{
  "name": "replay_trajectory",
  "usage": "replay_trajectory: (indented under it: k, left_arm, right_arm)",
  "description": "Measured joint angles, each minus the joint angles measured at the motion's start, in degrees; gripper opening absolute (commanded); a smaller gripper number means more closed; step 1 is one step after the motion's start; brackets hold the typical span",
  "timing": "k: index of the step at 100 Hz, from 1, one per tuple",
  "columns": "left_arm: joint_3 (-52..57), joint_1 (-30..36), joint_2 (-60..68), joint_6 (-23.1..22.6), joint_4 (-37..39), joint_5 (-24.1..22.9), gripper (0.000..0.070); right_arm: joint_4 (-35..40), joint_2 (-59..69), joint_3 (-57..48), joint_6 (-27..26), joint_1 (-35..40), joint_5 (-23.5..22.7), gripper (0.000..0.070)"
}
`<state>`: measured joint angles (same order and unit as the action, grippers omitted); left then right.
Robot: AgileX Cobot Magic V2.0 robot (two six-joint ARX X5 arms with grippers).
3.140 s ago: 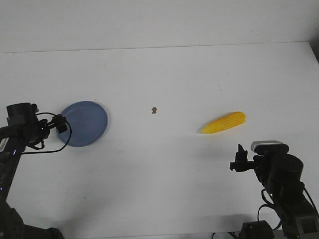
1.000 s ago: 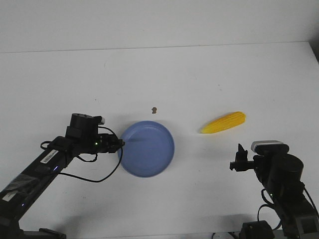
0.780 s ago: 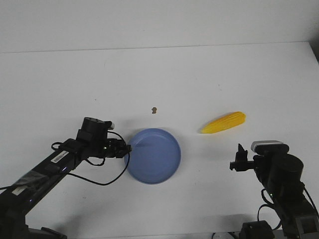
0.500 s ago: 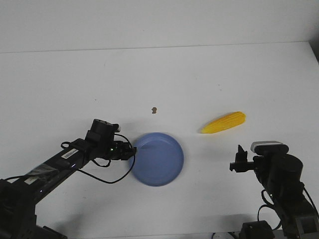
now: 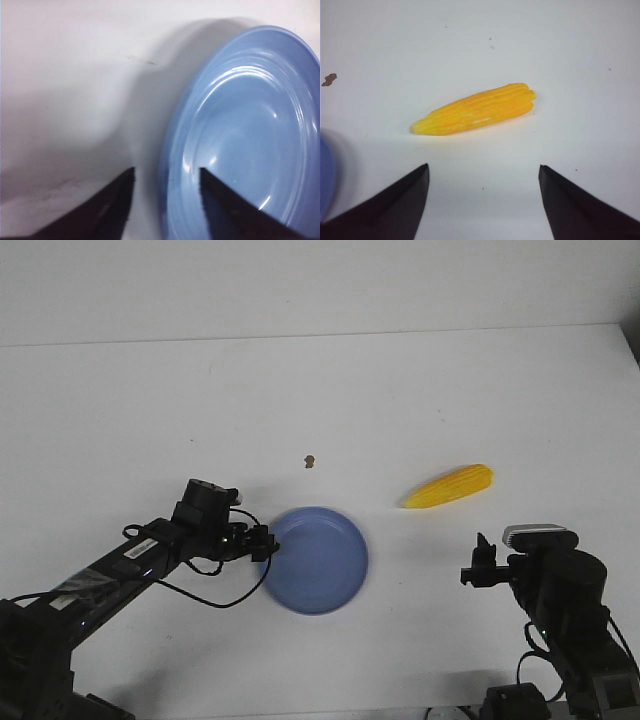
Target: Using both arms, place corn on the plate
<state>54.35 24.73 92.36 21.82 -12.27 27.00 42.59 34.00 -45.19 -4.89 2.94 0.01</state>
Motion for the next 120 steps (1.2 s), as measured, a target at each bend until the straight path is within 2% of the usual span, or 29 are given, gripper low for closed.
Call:
replay_trajectory:
  k: [4, 5, 23, 29, 45, 55, 60, 74, 92, 120]
  left_arm:
    - [0.02, -0.11, -0.09, 0.00, 0.52, 0.46, 0.0695]
    - [0.04, -0.11, -0.13, 0.00, 0.70, 0.61, 0.0700]
    - [0.17, -2.03, -2.43, -0.20, 2.21, -0.44, 0.0700]
    - [0.11, -3.21, -4.26, -0.74, 2.54, -2.23, 0.0700]
    - [0.11, -5.86, -13.44, -6.25, 1.81, -11.52, 0.0700]
    - [0.11, -7.43, -18.32, -11.41, -1.29, -18.05, 0.0700]
    - [0.11, -8.33, -20.04, -13.94, -3.65, -20.41, 0.0700]
    - [0.11, -10.60, -23.85, -18.71, -8.98, -25.29, 0.0700]
    - [0.11, -12.37, -28.48, -20.50, -7.30, -25.66, 0.0700]
    - [0.11, -12.48, -29.27, -20.92, -7.63, -25.62, 0.0700]
  right_arm:
    - [0.00, 0.00, 0.00, 0.00, 0.00, 0.00, 0.0462]
    - [0.00, 0.00, 0.00, 0.00, 0.00, 0.00, 0.0462]
    - [-0.42, 0.00, 0.00, 0.00, 0.00, 0.00, 0.0462]
    - [-1.42, 0.00, 0.00, 0.00, 0.00, 0.00, 0.0462]
    - [-2.95, 0.00, 0.00, -0.09, 0.00, 0.00, 0.0476]
    - [-2.99, 0.02, 0.00, -1.92, 0.00, 0.00, 0.0596]
    - [-2.99, 0.42, 0.00, -3.61, 0.00, 0.00, 0.0633]
    - [-3.74, 3.67, -0.04, -8.70, 0.00, 0.15, 0.0633]
    - [-10.86, 12.76, -0.09, -15.23, -0.15, 2.82, 0.0634]
    - [-20.52, 30.05, -0.17, -25.46, -1.97, 1.55, 0.0637]
